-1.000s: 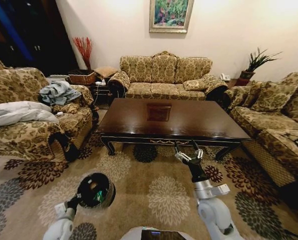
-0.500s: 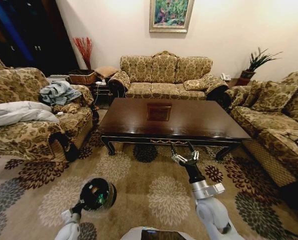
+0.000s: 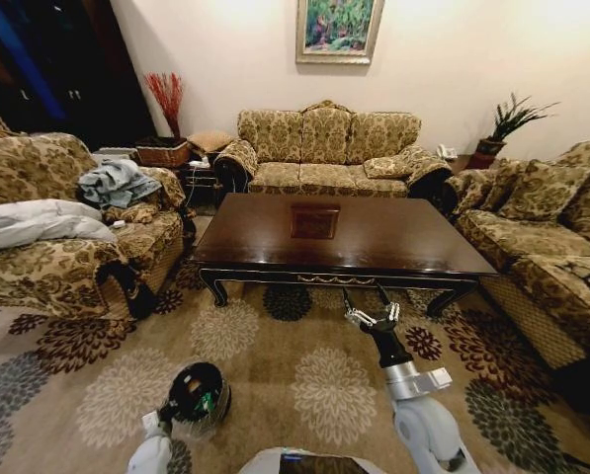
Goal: Move to the front of the table and place the trash on the table into the trash bin.
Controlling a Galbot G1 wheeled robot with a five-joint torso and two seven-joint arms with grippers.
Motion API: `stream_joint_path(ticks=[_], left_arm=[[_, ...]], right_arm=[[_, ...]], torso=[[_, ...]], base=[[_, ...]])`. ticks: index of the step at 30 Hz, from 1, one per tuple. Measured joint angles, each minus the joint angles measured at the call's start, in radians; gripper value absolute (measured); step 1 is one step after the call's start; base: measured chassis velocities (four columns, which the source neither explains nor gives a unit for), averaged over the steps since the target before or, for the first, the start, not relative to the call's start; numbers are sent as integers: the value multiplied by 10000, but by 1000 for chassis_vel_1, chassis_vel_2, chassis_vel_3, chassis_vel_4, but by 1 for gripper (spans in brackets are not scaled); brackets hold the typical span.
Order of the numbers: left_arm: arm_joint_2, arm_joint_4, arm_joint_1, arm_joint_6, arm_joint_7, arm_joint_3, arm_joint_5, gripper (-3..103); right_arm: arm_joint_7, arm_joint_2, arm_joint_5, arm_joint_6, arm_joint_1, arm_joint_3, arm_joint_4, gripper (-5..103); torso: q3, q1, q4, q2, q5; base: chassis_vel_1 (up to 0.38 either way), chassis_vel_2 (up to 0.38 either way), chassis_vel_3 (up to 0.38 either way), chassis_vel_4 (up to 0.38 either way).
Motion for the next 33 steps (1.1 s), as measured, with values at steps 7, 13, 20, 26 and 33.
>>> stream_joint_path(ticks=[7,13,20,26,33], left_arm=[[-41,1852,-1173,-384,-416,-256,550,1],[-96,2261,-1434,190,-576,-380,509,6],[-215,1957,-1163,293,-562,-331,681,38],[-326,873,-266,828,-848,-379,1753,54],[-150,-1214,1345,661,-683,-267,1108,81]], right_arm=[[-17,12,101,82,-160,242,92,100],[-122,-70,378,186,-293,549,157,100],[-230,-107,597,258,-304,676,87,100],[-496,-117,1073,60,-243,682,161,100],[-627,-139,1199,-76,-149,630,168,100]], torso=[[-1,0,-5,0,0],[-1,0,-1,1,11],[-1,0,-3,0,3],[-2,-1,-3,0,-2],[-2,-1,0,1,4]], base=[[0,0,0,0],[0,0,0,0],[0,0,0,0],[0,0,0,0],[0,0,0,0]])
